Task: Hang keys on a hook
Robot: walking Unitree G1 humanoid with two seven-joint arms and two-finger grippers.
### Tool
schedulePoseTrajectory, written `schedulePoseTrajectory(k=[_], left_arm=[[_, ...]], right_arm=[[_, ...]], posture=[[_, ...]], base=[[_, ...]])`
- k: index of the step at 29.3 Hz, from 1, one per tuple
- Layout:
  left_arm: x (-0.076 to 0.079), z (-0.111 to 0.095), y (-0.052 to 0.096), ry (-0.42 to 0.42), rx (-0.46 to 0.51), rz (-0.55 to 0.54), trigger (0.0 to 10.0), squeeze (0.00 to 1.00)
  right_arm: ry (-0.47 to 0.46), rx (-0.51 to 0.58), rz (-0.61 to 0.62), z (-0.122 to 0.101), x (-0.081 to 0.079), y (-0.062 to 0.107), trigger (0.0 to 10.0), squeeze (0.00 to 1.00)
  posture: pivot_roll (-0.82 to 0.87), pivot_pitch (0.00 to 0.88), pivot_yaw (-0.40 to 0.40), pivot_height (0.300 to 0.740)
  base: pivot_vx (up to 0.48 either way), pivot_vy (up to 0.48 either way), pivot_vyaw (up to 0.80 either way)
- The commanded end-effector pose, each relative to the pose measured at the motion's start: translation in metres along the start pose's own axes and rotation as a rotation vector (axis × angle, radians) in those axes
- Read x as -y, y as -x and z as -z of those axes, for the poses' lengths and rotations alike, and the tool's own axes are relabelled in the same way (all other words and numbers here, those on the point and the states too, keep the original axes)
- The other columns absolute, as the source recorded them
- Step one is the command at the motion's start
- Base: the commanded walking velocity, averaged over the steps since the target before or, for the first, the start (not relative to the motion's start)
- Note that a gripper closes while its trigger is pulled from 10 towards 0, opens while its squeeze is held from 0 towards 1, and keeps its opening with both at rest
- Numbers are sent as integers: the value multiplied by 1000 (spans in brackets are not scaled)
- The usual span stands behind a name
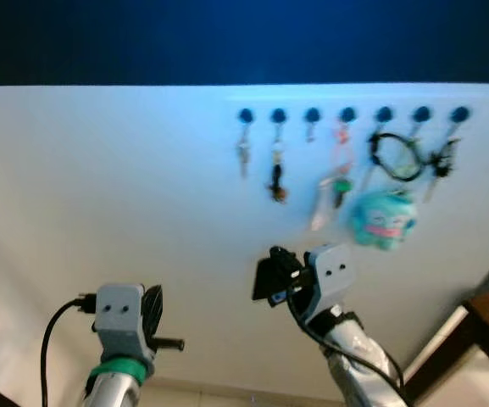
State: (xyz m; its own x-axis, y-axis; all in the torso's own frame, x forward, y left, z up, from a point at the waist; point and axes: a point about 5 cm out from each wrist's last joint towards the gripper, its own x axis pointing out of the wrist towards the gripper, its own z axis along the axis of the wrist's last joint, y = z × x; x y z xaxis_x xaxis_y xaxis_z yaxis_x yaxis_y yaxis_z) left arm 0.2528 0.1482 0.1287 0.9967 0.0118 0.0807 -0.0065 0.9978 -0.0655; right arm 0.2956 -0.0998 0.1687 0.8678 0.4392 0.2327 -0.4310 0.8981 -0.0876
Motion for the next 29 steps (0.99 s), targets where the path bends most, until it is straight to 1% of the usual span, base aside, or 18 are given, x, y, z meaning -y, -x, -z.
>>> schedulePoseTrajectory(k=[1,3,9,10,17,19,20,21,22,24,26,28,29], left_arm=[[-1,-1,2,1,6,-2,10000,0],[0,-5,1,4,31,2,10000,0],[0,-6,1,13,37,-3,10000,0],[0,-5,1,30,40,-8,10000,0],[-3,-5,1,32,35,-23,10000,0],[-3,-5,1,23,33,-26,10000,0],[-3,-5,1,23,33,-26,10000,0],[-3,-5,1,21,33,-26,10000,0],[-3,-5,1,21,33,-26,10000,0],[-3,-5,1,20,33,-24,10000,0],[-3,-5,1,20,33,-24,10000,0],[-2,-4,1,22,35,-18,10000,0],[-2,-4,1,22,35,-18,10000,0]], right_arm=[[-2,-7,-4,2,-2,1,10000,0],[-1,-7,-5,2,-3,1,10000,0],[-1,-5,-6,2,-3,1,10000,0],[-1,-4,-6,2,-3,1,10000,0],[-2,4,-7,0,-2,-1,10000,0],[1,37,-21,-10,-5,-6,10000,0],[1,37,-21,-10,-5,-6,10000,0],[4,72,-29,-20,-6,-10,10000,0],[4,72,-29,-20,-6,-10,10000,0],[8,132,-31,-37,-5,-18,10000,0],[8,132,-31,-37,-5,-18,10000,0],[11,176,-24,-50,-2,-23,10000,0],[11,176,-24,-50,-2,-23,10000,0]], posture=[[-89,46,166,740],[-89,46,166,740],[-89,46,166,740],[-89,46,166,740],[-87,44,165,740],[-87,44,165,740],[-87,44,165,740],[-89,43,166,740],[-89,43,166,740],[-89,43,166,740],[-89,43,166,740],[-90,44,166,740],[-90,44,166,740]], base=[[0,0,0],[0,-480,0],[0,-480,0],[0,0,0],[0,0,0],[0,0,0],[0,0,0],[0,0,0],[0,0,0],[0,0,0],[0,0,0],[0,0,0],[0,0,0]])
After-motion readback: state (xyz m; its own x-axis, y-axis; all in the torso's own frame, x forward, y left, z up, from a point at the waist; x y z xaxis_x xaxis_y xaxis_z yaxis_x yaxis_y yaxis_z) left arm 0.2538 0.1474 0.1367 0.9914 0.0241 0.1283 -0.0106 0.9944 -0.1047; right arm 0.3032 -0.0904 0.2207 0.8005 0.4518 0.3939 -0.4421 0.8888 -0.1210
